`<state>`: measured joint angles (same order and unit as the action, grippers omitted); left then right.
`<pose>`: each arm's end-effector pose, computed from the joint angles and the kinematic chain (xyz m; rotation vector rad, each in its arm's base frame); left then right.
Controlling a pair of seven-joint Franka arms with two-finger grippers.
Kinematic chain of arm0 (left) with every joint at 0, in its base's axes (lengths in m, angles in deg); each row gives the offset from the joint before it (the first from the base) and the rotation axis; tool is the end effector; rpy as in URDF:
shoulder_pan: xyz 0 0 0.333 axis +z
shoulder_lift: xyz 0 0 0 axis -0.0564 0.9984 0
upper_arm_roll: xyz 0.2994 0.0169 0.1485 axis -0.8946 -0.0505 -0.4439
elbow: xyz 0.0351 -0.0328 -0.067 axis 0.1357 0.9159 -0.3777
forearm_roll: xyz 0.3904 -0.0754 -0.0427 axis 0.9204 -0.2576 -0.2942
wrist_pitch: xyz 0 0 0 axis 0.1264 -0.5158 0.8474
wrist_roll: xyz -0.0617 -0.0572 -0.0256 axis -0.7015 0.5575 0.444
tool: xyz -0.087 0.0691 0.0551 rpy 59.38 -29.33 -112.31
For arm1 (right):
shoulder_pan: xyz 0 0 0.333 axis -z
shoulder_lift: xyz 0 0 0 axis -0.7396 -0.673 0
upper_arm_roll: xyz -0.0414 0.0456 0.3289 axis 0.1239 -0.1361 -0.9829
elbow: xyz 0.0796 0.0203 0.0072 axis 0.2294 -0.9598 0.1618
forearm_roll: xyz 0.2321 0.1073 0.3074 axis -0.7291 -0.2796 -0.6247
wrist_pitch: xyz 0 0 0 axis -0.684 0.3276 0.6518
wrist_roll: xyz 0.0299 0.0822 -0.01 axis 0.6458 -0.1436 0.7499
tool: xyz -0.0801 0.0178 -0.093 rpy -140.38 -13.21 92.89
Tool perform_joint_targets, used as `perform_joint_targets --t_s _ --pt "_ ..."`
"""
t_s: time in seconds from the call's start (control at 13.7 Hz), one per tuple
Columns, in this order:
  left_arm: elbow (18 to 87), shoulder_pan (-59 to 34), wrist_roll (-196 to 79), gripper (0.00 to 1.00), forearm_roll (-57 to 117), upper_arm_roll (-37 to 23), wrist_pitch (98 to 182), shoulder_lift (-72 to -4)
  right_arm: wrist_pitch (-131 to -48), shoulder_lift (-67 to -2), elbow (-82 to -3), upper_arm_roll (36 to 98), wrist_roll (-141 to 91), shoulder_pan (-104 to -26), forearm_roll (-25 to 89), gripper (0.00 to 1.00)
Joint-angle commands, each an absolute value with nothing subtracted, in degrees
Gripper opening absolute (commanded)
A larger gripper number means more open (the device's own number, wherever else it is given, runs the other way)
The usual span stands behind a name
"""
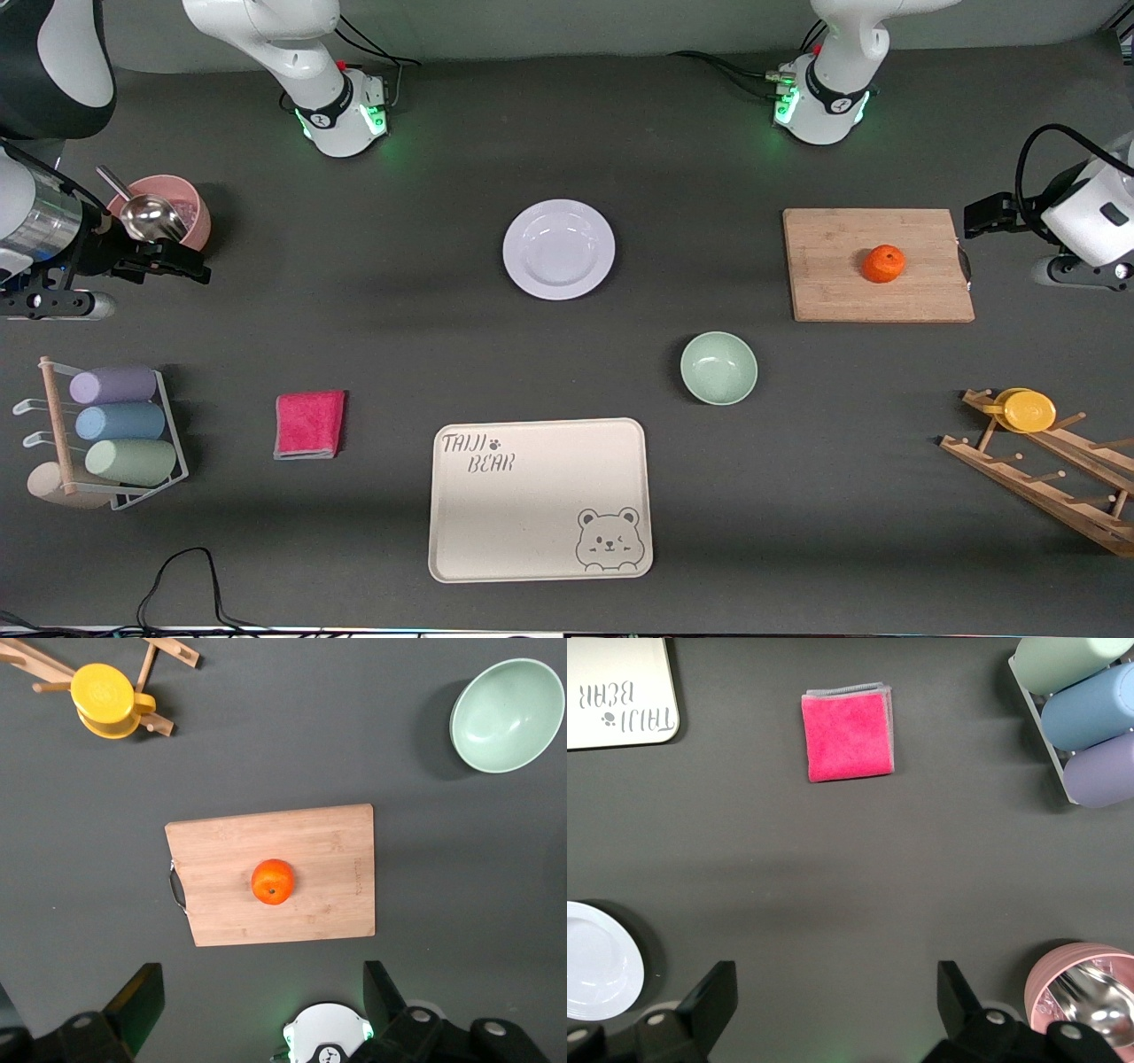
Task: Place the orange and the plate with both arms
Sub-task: 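Move the left gripper toward the orange on the cutting board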
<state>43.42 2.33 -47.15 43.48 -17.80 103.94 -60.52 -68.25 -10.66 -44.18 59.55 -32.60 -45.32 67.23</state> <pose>0.5546 -0.0031 0.5796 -3.0555 0.1697 0.3476 0.5574 -0.0009 0.5480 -3.1156 0.0834 0.1599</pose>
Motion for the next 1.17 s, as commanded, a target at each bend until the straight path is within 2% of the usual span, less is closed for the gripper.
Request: perform_joint_targets --t_s 0.0,0.36,0.51,0.58,0.8,1.09 --pt "39.84 3.10 -45.97 1.00 43.04 -16.93 102.55 -58.29 -69.23 -9.90 -45.42 59.45 -32.88 -45.59 67.84 1.00" --pt "40.01 3.10 -46.05 1.00 43.21 -16.93 101.41 -58.02 -69.67 -9.90 -45.60 59.45 -32.97 -46.29 67.75 1.00" --pt "42.28 3.45 -46.05 1.00 41.90 -17.19 104.19 -59.33 -69.67 -10.08 -45.78 59.45 -33.14 -46.47 66.18 1.00" --pt "45.09 3.53 -45.96 1.00 41.54 -17.63 105.87 -61.25 -69.67 -10.08 -46.47 59.45 -33.14 -46.82 64.17 1.00" --pt "62.55 3.45 -45.96 1.00 41.45 -19.74 110.54 -75.73 -70.81 -9.99 -50.07 59.89 -33.06 -46.82 54.94 1.00" --pt "68.65 3.62 -44.92 1.00 41.54 -20.01 105.80 -84.02 -75.73 -9.72 -55.52 59.62 -32.27 -47.52 46.24 1.00"
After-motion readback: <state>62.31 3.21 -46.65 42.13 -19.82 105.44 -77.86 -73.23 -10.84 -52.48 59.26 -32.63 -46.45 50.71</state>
